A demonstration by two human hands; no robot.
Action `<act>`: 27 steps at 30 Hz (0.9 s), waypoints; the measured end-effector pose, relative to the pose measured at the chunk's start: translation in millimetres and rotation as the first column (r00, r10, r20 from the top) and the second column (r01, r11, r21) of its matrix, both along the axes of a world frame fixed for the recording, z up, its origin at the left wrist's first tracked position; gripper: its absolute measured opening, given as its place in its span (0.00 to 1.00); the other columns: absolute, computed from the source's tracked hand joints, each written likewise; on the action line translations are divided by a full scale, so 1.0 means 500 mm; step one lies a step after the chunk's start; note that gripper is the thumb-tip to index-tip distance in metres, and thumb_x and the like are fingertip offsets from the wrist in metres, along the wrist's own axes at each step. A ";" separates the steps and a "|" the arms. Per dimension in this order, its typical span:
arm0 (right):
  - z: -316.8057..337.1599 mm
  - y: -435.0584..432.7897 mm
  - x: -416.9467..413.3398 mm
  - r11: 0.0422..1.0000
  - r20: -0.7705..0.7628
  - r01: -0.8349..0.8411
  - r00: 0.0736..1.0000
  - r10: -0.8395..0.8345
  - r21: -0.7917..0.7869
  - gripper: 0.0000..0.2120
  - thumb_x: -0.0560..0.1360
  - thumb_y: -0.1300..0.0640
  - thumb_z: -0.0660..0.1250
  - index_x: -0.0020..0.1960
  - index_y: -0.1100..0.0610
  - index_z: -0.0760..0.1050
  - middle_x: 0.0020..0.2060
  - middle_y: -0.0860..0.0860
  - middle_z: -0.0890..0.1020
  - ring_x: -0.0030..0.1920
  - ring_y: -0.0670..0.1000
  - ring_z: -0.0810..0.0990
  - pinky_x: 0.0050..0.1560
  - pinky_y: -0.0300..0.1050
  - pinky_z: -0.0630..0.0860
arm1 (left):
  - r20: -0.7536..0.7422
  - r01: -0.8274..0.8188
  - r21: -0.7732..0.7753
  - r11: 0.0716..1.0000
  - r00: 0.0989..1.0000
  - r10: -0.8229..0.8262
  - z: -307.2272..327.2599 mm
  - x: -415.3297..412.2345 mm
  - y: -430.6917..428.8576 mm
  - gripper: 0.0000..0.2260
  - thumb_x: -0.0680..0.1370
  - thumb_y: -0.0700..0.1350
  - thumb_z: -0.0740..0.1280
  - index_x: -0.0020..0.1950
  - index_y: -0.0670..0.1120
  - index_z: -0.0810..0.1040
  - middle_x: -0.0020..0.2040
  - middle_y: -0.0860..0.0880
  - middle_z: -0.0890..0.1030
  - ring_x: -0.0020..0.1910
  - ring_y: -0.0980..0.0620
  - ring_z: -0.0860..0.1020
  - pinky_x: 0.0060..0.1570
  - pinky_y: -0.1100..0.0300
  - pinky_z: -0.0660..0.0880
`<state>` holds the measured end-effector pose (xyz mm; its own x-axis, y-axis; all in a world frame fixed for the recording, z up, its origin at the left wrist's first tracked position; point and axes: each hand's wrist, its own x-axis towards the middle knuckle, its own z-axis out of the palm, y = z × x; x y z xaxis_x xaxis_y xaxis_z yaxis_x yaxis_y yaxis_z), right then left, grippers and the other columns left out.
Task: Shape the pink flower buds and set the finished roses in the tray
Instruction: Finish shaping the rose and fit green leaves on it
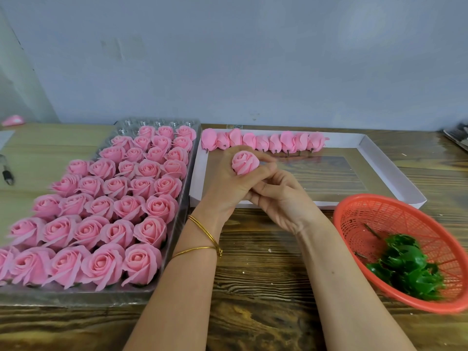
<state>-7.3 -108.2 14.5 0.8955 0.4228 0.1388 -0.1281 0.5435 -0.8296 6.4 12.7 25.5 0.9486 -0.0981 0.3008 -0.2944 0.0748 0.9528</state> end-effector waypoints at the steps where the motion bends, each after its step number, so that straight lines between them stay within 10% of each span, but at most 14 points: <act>1: -0.001 0.001 0.000 1.000 0.005 0.011 1.000 -0.011 -0.014 0.13 0.73 0.70 0.62 0.57 0.68 0.75 0.50 0.59 0.84 0.54 0.55 0.83 0.60 0.51 0.79 | 0.018 -0.001 0.014 1.000 1.000 0.001 0.000 0.000 0.000 0.10 0.65 0.50 0.77 0.46 0.54 0.85 0.47 0.51 0.84 0.51 0.49 0.82 0.54 0.43 0.79; 12: -0.003 -0.013 0.000 0.862 0.283 0.366 0.919 -0.275 -0.350 0.13 0.78 0.69 0.64 0.61 0.64 0.78 0.54 0.58 0.84 0.57 0.55 0.82 0.59 0.48 0.79 | -0.064 -0.105 0.037 0.994 0.992 0.107 -0.017 0.008 0.000 0.33 0.58 0.57 0.80 0.62 0.61 0.76 0.58 0.55 0.77 0.58 0.56 0.77 0.51 0.59 0.79; 20: -0.023 -0.019 0.012 0.541 0.611 0.635 0.749 -0.258 -0.550 0.14 0.76 0.66 0.67 0.59 0.53 0.79 0.47 0.55 0.80 0.54 0.58 0.76 0.55 0.62 0.74 | 0.065 -0.180 0.216 0.960 0.983 0.170 -0.013 0.006 -0.018 0.18 0.76 0.49 0.70 0.66 0.52 0.75 0.57 0.49 0.77 0.57 0.58 0.75 0.56 0.68 0.73; 27: -0.030 -0.010 0.013 0.538 0.614 0.630 0.752 -0.241 -0.560 0.16 0.74 0.70 0.65 0.59 0.57 0.79 0.48 0.58 0.80 0.54 0.57 0.76 0.55 0.60 0.75 | 0.219 -0.286 0.432 0.855 0.953 0.208 -0.011 0.000 -0.023 0.09 0.79 0.46 0.66 0.57 0.46 0.80 0.53 0.48 0.78 0.53 0.58 0.74 0.52 0.75 0.68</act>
